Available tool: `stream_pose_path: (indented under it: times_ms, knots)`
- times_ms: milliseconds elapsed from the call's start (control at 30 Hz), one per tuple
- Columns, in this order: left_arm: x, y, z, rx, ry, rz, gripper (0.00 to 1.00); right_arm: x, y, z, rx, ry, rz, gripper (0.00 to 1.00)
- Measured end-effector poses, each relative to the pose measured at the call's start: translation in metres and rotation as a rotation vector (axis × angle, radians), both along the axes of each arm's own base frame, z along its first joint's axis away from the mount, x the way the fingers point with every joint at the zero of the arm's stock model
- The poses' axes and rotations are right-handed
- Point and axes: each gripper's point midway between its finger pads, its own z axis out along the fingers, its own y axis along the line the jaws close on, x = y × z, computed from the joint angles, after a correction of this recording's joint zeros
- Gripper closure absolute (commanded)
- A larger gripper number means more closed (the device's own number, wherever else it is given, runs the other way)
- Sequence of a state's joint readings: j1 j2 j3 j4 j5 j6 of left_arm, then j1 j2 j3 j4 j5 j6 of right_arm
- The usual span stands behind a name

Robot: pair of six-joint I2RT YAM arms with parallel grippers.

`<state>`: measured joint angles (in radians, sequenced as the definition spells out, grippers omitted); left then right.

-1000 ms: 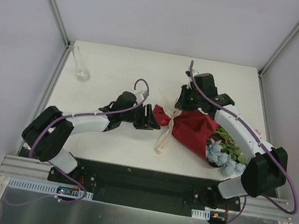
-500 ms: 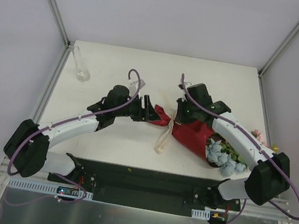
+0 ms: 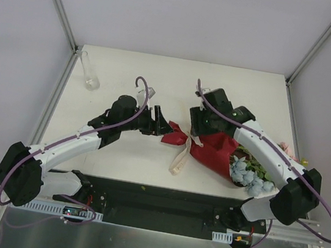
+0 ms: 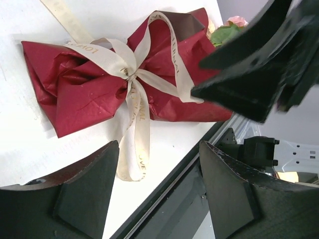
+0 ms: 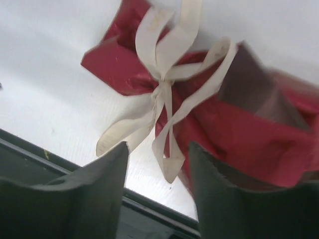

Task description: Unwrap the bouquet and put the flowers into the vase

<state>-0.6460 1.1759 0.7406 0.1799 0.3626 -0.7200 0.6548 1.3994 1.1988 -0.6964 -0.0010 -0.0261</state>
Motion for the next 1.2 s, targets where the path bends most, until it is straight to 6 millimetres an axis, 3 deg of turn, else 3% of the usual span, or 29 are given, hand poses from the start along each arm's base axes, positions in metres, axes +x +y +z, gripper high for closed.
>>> stream_pose_path:
  times_ms: [67, 133, 233, 333, 433, 567, 633, 867, 1200]
  knots:
    - [0.001, 0.002, -0.003, 0.008, 0.003, 0.007, 0.35, 0.019, 0.006, 0.019, -0.002, -0.034, -0.009, 0.32]
    - [0.000, 0.005, -0.007, 0.014, 0.006, 0.013, 0.35, 0.047, 0.014, 0.038, 0.015, -0.073, -0.033, 0.31]
    - [-0.006, 0.013, -0.011, 0.022, 0.001, 0.029, 0.34, 0.083, 0.022, 0.050, 0.025, -0.091, -0.067, 0.30]
    - [-0.013, 0.021, -0.008, 0.021, -0.014, 0.037, 0.33, 0.110, 0.030, 0.039, -0.002, -0.063, -0.069, 0.30]
    - [-0.019, 0.029, -0.007, 0.027, -0.034, 0.048, 0.32, 0.124, 0.042, 0.011, -0.043, -0.004, -0.023, 0.31]
    - [-0.026, 0.038, -0.009, 0.034, -0.045, 0.057, 0.30, 0.116, 0.047, -0.038, -0.109, 0.123, 0.082, 0.33]
    - [-0.029, 0.040, -0.012, 0.040, -0.041, 0.056, 0.30, 0.111, 0.047, -0.049, -0.123, 0.155, 0.115, 0.36]
    - [-0.034, 0.044, -0.035, 0.084, 0.013, 0.053, 0.30, 0.105, 0.054, -0.056, -0.129, 0.166, 0.208, 0.44]
    - [-0.035, 0.045, -0.037, 0.088, 0.017, 0.053, 0.29, 0.088, 0.070, -0.077, -0.184, 0.181, 0.290, 0.62]
